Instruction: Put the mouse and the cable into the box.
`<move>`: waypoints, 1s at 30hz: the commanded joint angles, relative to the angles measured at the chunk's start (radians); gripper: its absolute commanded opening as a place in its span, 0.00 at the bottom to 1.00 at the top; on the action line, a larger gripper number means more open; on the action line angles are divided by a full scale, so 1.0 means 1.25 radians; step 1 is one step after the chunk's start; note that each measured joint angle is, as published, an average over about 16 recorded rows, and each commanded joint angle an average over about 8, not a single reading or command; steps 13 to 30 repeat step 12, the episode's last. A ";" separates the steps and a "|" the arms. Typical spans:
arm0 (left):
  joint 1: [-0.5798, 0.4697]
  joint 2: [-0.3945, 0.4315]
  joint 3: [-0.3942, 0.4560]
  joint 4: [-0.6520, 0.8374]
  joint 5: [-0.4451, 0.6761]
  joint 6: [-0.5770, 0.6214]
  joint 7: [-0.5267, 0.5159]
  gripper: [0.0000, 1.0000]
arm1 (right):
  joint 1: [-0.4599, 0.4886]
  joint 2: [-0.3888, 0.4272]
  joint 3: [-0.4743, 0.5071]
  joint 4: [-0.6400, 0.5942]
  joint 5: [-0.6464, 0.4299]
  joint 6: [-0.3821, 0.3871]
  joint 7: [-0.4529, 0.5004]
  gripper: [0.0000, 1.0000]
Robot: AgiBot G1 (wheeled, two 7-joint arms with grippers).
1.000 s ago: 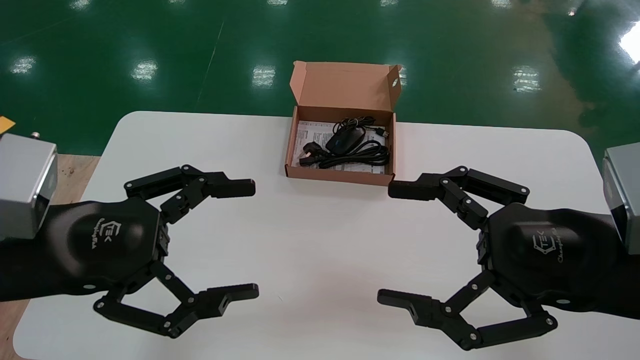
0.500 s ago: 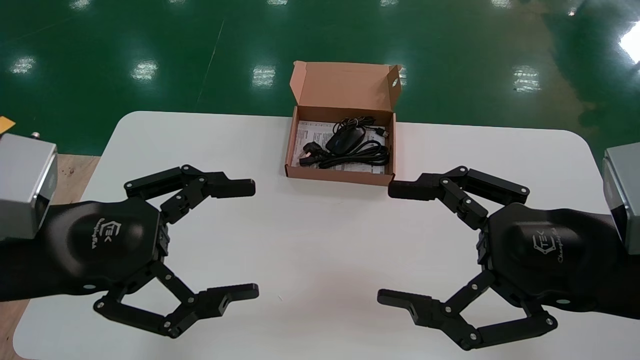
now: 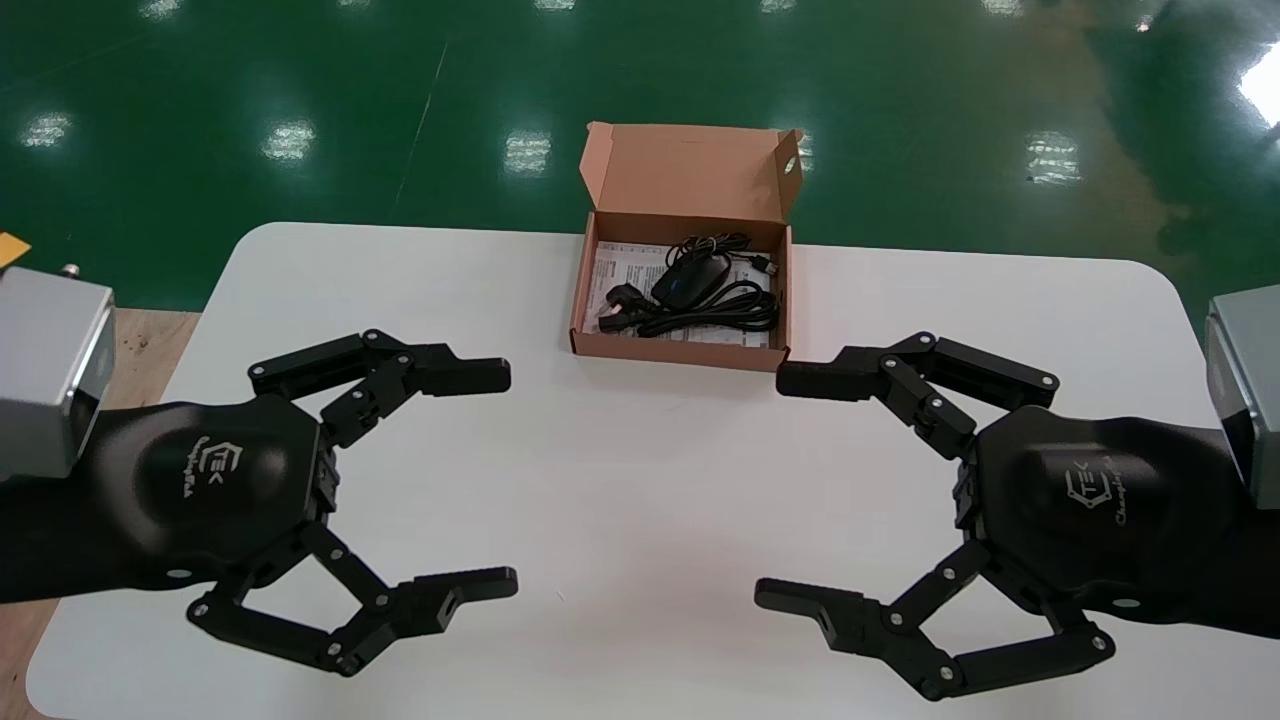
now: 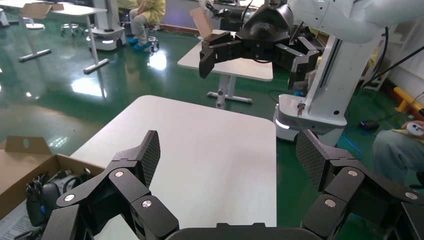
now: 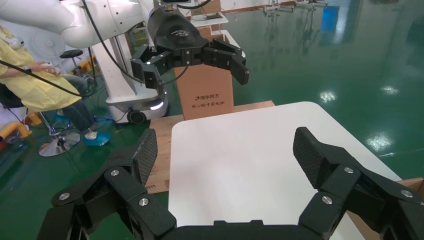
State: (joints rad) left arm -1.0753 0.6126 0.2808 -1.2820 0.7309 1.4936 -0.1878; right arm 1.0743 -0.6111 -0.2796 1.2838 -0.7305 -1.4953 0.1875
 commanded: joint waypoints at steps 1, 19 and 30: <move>0.000 0.000 0.000 0.000 0.000 0.000 0.000 1.00 | 0.000 0.000 0.000 0.000 0.000 0.000 0.000 1.00; 0.000 0.000 0.000 0.000 0.000 0.000 0.000 1.00 | 0.000 0.000 0.000 0.000 0.000 0.000 0.000 1.00; 0.000 0.000 0.000 0.000 0.000 0.000 0.000 1.00 | 0.000 0.000 0.000 0.000 0.000 0.000 0.000 1.00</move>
